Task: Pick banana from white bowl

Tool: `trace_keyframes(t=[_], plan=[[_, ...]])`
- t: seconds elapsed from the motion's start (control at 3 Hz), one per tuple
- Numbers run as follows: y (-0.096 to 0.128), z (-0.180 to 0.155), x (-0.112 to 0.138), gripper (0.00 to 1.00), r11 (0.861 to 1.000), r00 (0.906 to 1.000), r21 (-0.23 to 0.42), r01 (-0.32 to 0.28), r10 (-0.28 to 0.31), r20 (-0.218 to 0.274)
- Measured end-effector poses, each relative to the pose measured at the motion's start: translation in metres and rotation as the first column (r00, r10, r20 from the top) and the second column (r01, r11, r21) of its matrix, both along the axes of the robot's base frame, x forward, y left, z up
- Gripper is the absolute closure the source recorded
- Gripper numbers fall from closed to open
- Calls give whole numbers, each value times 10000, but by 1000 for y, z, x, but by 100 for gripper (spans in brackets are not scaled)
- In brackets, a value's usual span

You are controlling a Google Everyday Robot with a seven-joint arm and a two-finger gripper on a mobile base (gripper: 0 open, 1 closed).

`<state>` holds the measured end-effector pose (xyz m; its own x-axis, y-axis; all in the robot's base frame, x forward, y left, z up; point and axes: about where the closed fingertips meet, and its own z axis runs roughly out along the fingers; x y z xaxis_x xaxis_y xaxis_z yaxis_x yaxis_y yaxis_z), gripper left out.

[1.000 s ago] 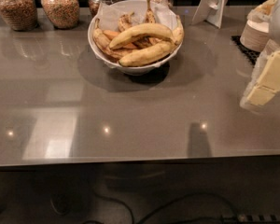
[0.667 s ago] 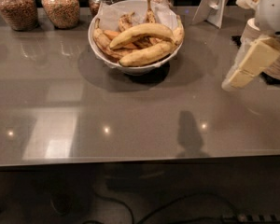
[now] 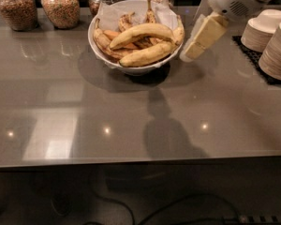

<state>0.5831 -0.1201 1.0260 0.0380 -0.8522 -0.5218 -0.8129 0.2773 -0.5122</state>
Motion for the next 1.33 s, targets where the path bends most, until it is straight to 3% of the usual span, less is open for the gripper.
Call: trace_keyframes(t=[0.33,1.0,1.33], plan=[[45,3,40,0,9980,9982,282,-564,559,206],[45,0,49,0,9984,9989,357,-436,428,208],[50,-12,76,4,9980,9995,550,-308,309,-21]])
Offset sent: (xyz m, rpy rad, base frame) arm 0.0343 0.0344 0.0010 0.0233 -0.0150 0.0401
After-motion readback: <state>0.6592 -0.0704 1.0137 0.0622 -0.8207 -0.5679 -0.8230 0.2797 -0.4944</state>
